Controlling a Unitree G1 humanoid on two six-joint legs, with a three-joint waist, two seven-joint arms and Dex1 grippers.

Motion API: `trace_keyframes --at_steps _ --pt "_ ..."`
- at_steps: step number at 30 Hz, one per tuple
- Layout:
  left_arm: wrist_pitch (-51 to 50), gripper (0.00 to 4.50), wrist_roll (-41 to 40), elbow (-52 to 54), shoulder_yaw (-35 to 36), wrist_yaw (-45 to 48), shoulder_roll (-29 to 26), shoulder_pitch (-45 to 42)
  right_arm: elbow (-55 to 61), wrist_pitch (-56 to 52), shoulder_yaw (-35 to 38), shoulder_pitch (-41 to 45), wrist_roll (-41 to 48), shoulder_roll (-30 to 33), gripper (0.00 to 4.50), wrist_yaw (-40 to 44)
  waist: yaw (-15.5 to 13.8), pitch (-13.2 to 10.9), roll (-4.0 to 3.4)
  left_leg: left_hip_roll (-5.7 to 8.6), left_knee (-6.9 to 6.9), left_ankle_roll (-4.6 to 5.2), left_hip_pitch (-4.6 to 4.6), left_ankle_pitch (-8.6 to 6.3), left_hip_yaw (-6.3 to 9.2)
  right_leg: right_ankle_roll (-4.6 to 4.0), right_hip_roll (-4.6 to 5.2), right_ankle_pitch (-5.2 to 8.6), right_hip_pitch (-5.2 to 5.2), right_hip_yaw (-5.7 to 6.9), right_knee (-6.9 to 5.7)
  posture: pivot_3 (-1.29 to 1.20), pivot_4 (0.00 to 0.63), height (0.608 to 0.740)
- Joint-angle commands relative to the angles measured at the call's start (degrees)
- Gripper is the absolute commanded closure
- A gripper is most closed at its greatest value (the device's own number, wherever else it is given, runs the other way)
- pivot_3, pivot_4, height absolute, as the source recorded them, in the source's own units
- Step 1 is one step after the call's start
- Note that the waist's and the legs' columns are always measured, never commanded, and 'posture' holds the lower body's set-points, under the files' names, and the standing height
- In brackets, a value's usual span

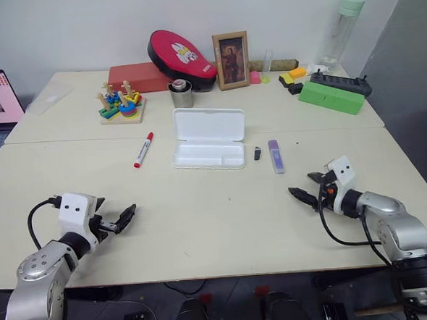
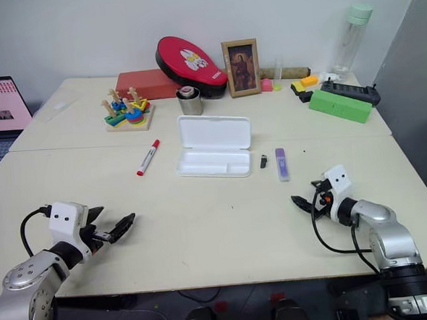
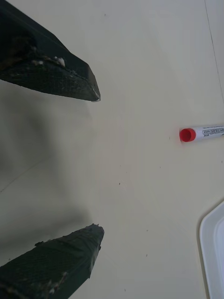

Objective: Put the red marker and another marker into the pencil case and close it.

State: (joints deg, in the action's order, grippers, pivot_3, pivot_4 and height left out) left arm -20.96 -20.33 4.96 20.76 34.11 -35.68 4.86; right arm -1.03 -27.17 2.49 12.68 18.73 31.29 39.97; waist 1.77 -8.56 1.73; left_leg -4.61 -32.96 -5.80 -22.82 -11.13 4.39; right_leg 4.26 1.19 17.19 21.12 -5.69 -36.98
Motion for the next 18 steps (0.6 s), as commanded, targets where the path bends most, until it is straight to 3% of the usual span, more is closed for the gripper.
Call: trace_keyframes --at_steps 1,18 --pt "0.3 0.00 -1.1 1.6 1.2 0.9 -0.8 -0.1 2.3 -0.1 0.5 -0.2 -0.1 1.0 0.03 0.5 0.0 0.0 0.00 0.00 0.00 0.00 0.00 0.00 0.00 0.00 0.00 0.00 0.00 0.00 0.00 0.00 0.150 0.740" --pt "-1.1 0.00 -0.2 2.4 0.3 1.9 -0.8 0.2 3.0 -0.5 0.1 -1.0 0.0 0.7 0.03 1.1 0.1 0.0 0.00 0.00 -0.01 0.00 0.01 0.00 0.00 0.00 0.00 0.00 -0.01 0.00 -0.01 0.00 0.150 0.740"
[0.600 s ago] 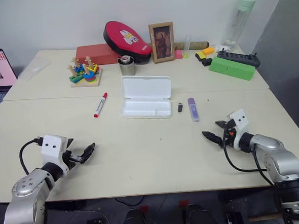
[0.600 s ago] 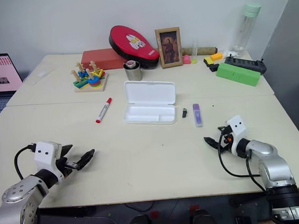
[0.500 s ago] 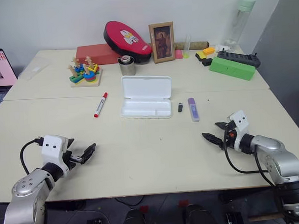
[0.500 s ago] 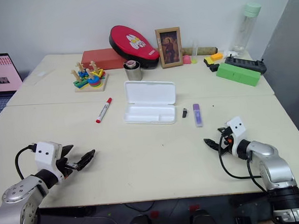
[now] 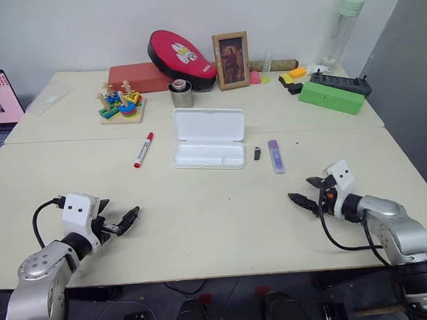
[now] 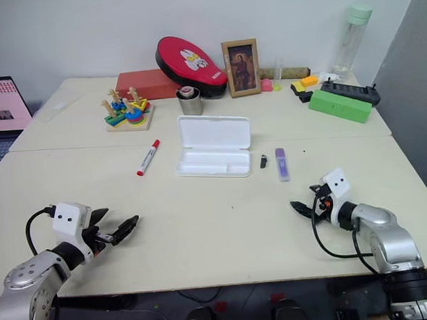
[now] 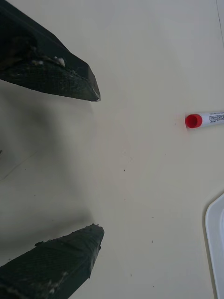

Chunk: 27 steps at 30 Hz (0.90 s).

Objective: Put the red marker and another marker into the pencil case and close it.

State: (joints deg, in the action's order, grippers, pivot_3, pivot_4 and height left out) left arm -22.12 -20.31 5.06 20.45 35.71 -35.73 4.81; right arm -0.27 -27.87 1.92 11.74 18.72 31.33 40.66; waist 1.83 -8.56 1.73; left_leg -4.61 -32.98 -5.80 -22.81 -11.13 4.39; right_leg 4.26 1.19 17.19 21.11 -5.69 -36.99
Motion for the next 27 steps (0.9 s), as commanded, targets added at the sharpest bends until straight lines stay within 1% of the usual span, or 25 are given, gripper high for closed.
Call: trace_keyframes --at_steps 1,10,12,14,16,20,24,27 --pt "0.0 0.00 -0.3 2.3 0.5 0.3 -0.8 0.3 2.3 0.1 0.7 0.0 0.2 0.7 0.03 0.5 0.0 0.0 0.00 0.00 0.00 0.00 0.00 0.00 0.00 0.00 0.00 0.00 0.00 0.00 0.00 0.00 0.150 0.740" --pt "-0.2 0.00 -0.2 2.2 -0.3 1.1 -0.8 0.5 2.7 -0.6 1.0 -0.4 0.6 1.0 0.03 1.1 0.0 0.0 0.00 0.00 0.00 0.00 0.00 0.00 0.00 0.00 0.00 0.00 0.00 0.00 0.00 0.00 0.150 0.740" --pt "-0.1 0.00 -0.8 2.5 -0.4 2.5 -1.2 0.8 3.2 -0.8 0.5 -0.1 0.4 2.0 0.03 2.1 0.0 0.0 0.00 0.00 0.00 0.00 0.00 0.00 0.00 0.00 0.00 0.00 0.00 0.00 0.00 0.00 0.150 0.740" --pt "0.7 0.00 -1.6 3.4 -0.6 4.8 -1.8 0.7 4.3 -3.6 -0.2 2.4 2.2 3.4 0.03 4.9 0.0 0.0 -0.02 0.00 0.00 0.00 0.00 0.00 0.00 0.00 0.00 0.00 0.00 0.00 0.00 0.00 0.150 0.740" --pt "1.1 0.00 -2.9 4.2 -0.8 7.3 -2.2 -0.1 4.4 -5.2 -1.8 6.7 3.2 4.6 0.03 8.3 0.0 0.0 -0.05 0.00 -0.01 0.00 0.00 0.00 -0.01 0.00 0.00 0.00 0.00 -0.01 0.00 0.00 0.150 0.740" --pt "0.6 0.00 -6.8 5.4 -1.8 12.3 -2.7 -3.9 -0.5 -5.6 -7.4 19.2 1.7 4.8 0.03 15.3 0.3 -0.1 -0.12 -0.03 -0.04 0.05 0.05 0.04 -0.01 0.06 -0.03 0.00 0.01 -0.01 -0.03 0.00 0.150 0.740" --pt "-1.5 0.00 -10.4 7.5 -4.7 17.1 -3.7 -8.3 -10.5 -1.1 -15.5 33.0 -3.2 0.2 0.03 21.3 0.4 -0.1 -0.09 -0.02 -0.05 0.06 0.04 0.05 -0.01 0.06 -0.03 -0.03 0.00 0.00 -0.01 0.00 0.150 0.740" --pt "-1.9 0.00 -10.3 8.8 -8.0 18.5 -3.8 -11.2 -23.2 3.8 -20.3 42.5 -7.8 -6.5 0.03 23.0 0.6 -0.1 -0.10 -0.02 -0.01 0.06 0.00 0.04 -0.01 0.03 -0.02 -0.04 0.03 0.01 -0.02 0.00 0.150 0.740"
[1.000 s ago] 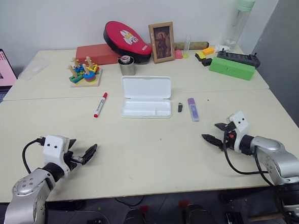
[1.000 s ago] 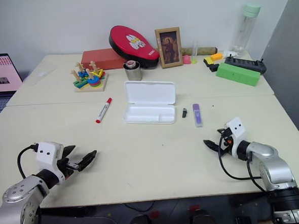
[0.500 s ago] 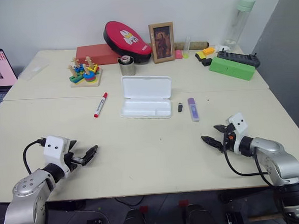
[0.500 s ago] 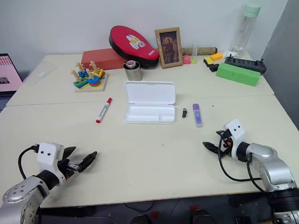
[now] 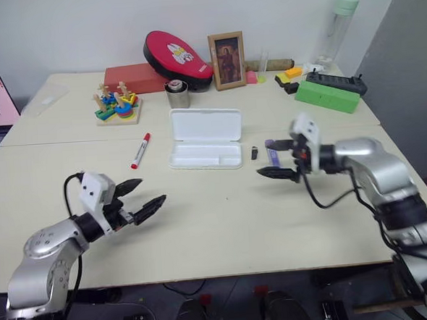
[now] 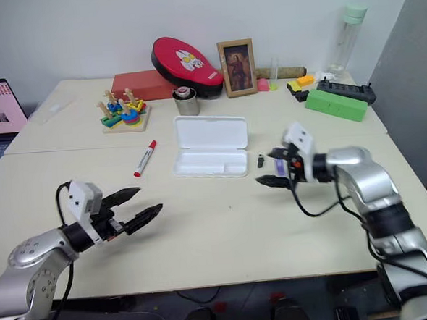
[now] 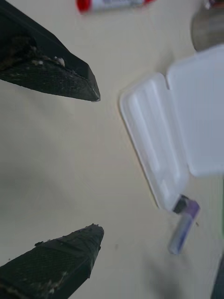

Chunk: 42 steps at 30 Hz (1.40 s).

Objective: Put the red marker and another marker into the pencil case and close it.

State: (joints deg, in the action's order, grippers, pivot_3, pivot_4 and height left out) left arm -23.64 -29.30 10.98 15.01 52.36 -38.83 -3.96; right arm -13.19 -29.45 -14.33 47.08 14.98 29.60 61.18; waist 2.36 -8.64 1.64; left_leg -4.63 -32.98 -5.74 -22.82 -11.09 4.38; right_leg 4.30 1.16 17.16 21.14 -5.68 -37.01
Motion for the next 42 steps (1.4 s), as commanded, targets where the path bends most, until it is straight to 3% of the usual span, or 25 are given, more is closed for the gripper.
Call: trace_keyframes --at_steps 1,10,20,37,42 --pt "-0.7 0.00 -1.4 3.3 -3.3 1.8 -0.3 -3.4 -15.8 8.1 -5.4 9.7 -5.9 -7.3 0.03 2.6 0.1 0.0 -0.01 0.00 0.02 0.00 -0.01 0.00 0.00 -0.01 0.00 0.00 0.01 0.01 -0.02 0.00 0.150 0.740" --pt "-2.3 0.00 -1.3 5.2 -4.4 -1.2 1.0 -6.0 -45.1 23.0 -8.3 20.0 -15.7 -18.1 0.03 1.4 -0.3 0.0 -0.06 0.04 0.07 -0.03 -0.10 -0.03 0.01 -0.11 0.06 -0.01 0.06 0.10 0.00 0.00 0.150 0.740" --pt "-3.5 0.00 -3.1 8.2 -3.1 -5.0 2.8 -5.2 -56.4 27.5 -7.7 23.2 -22.1 -21.9 0.03 -1.8 0.2 0.0 -0.07 0.01 0.02 -0.03 0.00 -0.02 0.03 -0.10 0.02 -0.01 0.04 0.09 -0.19 0.00 0.150 0.740" --pt "-4.0 0.00 -3.5 8.4 -3.2 -6.8 3.2 -4.7 -58.9 30.4 -4.7 23.6 -26.0 -23.1 4.30 -4.6 0.4 0.0 -0.05 0.02 0.02 -0.03 0.01 -0.02 0.04 -0.11 0.02 -0.01 0.01 0.08 -0.18 0.00 0.150 0.740" --pt "-4.0 0.00 -3.4 8.3 -3.2 -7.0 3.2 -4.9 -58.6 31.1 -4.1 23.9 -26.4 -23.4 4.45 -4.1 0.5 0.0 -0.06 0.02 0.03 -0.03 0.01 -0.02 0.04 -0.11 0.02 -0.01 0.02 0.09 -0.17 0.00 0.150 0.740"
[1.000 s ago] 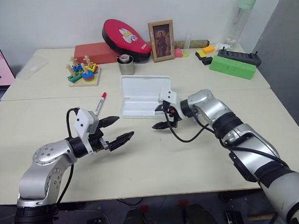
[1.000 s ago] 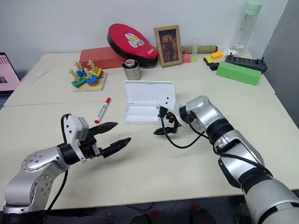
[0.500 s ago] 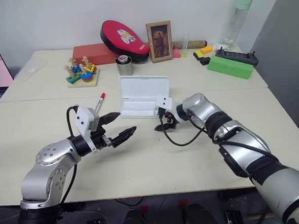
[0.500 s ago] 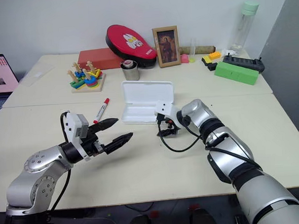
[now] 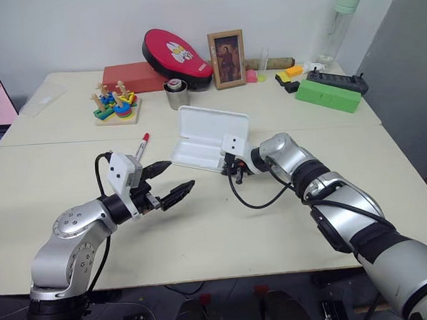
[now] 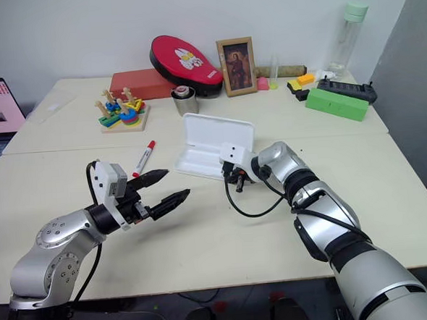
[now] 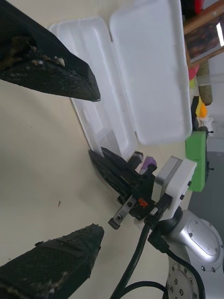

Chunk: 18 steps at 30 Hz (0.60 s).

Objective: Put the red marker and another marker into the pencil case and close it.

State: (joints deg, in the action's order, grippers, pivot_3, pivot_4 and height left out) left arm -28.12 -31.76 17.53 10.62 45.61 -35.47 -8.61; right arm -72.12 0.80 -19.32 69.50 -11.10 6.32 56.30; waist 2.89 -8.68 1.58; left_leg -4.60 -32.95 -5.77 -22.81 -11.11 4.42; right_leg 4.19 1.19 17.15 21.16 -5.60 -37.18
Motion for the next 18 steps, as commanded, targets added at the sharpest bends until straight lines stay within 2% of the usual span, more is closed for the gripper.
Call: trace_keyframes --at_steps 1,7,12,15,18 --pt "0.5 0.00 -1.0 1.7 1.2 -0.3 -0.1 -0.3 0.4 0.9 1.1 1.6 -0.3 -0.2 4.45 1.0 0.0 0.0 0.00 0.00 0.00 0.00 0.00 0.00 0.00 0.00 0.00 0.00 0.00 0.00 0.00 0.00 0.150 0.740" --pt "0.2 0.00 -1.1 2.4 2.2 -0.4 -0.8 0.6 2.1 1.7 1.8 1.6 -0.1 0.2 4.45 2.8 0.2 0.0 0.00 0.00 0.00 0.00 0.00 0.00 0.00 0.00 0.00 0.00 0.00 0.00 -0.01 0.00 0.150 0.740" --pt "-0.6 0.00 -1.8 5.1 5.2 -0.4 -1.9 5.4 8.6 1.9 1.6 -0.5 0.1 2.1 4.45 7.1 0.5 0.0 -0.04 0.00 0.02 0.00 -0.02 0.00 0.00 0.00 0.00 0.00 0.02 -0.01 0.02 0.00 0.150 0.740" --pt "-1.4 0.00 -3.0 8.1 8.8 -0.1 -2.8 11.1 20.1 -1.0 0.5 -5.2 0.9 4.9 4.45 12.6 0.4 0.0 -0.02 -0.02 0.04 0.01 -0.03 -0.01 0.01 0.00 -0.01 0.00 0.04 0.00 0.05 0.00 0.150 0.740" --pt "-1.5 0.00 -4.1 10.4 11.7 0.6 -3.3 16.6 36.5 -6.4 -0.6 -12.7 1.9 8.4 4.45 16.6 0.3 0.0 -0.03 -0.01 0.06 0.00 -0.04 -0.01 0.01 0.00 0.01 0.00 0.02 -0.01 0.07 0.00 0.150 0.740"
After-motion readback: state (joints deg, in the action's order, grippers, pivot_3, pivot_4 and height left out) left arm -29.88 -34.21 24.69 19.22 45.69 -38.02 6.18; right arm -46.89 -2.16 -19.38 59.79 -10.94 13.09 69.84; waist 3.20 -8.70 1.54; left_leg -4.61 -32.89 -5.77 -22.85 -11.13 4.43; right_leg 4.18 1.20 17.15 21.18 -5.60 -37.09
